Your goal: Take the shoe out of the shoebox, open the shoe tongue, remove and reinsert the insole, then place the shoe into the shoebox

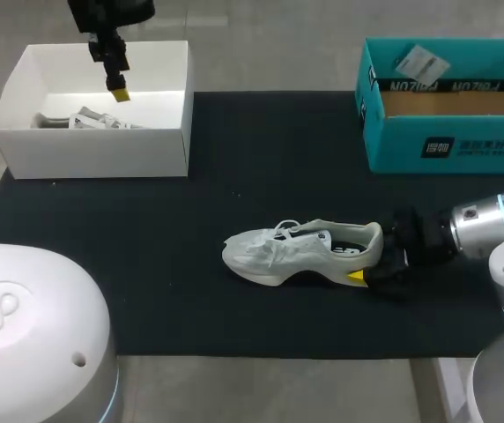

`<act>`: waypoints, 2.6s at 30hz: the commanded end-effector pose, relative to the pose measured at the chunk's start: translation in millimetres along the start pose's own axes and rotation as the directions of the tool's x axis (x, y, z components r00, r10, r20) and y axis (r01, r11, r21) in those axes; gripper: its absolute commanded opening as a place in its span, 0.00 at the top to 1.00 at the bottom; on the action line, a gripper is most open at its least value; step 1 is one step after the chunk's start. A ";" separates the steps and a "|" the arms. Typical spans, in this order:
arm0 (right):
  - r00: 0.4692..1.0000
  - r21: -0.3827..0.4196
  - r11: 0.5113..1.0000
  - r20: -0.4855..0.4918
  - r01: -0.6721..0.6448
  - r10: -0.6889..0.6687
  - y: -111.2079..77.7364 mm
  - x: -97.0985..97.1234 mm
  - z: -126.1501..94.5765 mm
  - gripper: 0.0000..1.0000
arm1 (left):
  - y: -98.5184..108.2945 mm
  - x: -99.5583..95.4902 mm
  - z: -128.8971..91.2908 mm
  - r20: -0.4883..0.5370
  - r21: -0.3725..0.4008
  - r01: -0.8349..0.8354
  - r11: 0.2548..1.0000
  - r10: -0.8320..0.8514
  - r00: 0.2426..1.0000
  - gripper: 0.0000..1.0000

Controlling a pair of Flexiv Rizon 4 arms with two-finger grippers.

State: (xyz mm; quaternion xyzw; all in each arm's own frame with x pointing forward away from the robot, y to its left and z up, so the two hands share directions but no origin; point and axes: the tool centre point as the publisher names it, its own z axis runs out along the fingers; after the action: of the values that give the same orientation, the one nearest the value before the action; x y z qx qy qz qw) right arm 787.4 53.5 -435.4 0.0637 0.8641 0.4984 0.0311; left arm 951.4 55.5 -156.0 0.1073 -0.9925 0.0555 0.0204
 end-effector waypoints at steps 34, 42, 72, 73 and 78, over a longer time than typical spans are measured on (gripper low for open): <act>1.000 0.002 1.000 0.002 0.000 0.000 -2.3 -0.3 4.0 1.00 | -137.3 148.6 69.2 0.093 0.023 0.485 0.874 -0.485 0.869 0.00; 1.000 0.002 1.000 0.002 0.000 0.000 -2.3 -0.3 4.0 1.00 | -137.3 148.6 69.2 0.093 0.023 0.485 0.874 -0.485 0.869 0.00; 1.000 0.002 1.000 0.002 0.000 0.000 -2.3 -0.3 4.0 1.00 | -194.5 231.0 133.7 0.182 0.118 0.865 0.487 -0.867 0.463 0.00; 1.000 0.002 1.000 0.002 0.000 0.000 -2.3 -0.3 4.0 1.00 | -198.5 231.1 136.5 0.167 0.110 0.864 0.491 -0.866 0.471 0.00; 1.000 0.002 1.000 0.002 0.000 0.000 -2.3 -0.3 4.0 1.00 | -219.5 234.1 146.1 0.150 0.088 0.845 0.528 -0.845 0.513 0.00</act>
State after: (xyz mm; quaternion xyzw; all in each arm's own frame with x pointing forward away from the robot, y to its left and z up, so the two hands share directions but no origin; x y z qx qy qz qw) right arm 787.3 53.6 -435.4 0.0636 0.8640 0.4984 0.0305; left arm 761.2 -201.8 -258.4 0.5843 -0.8092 0.0427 -0.0454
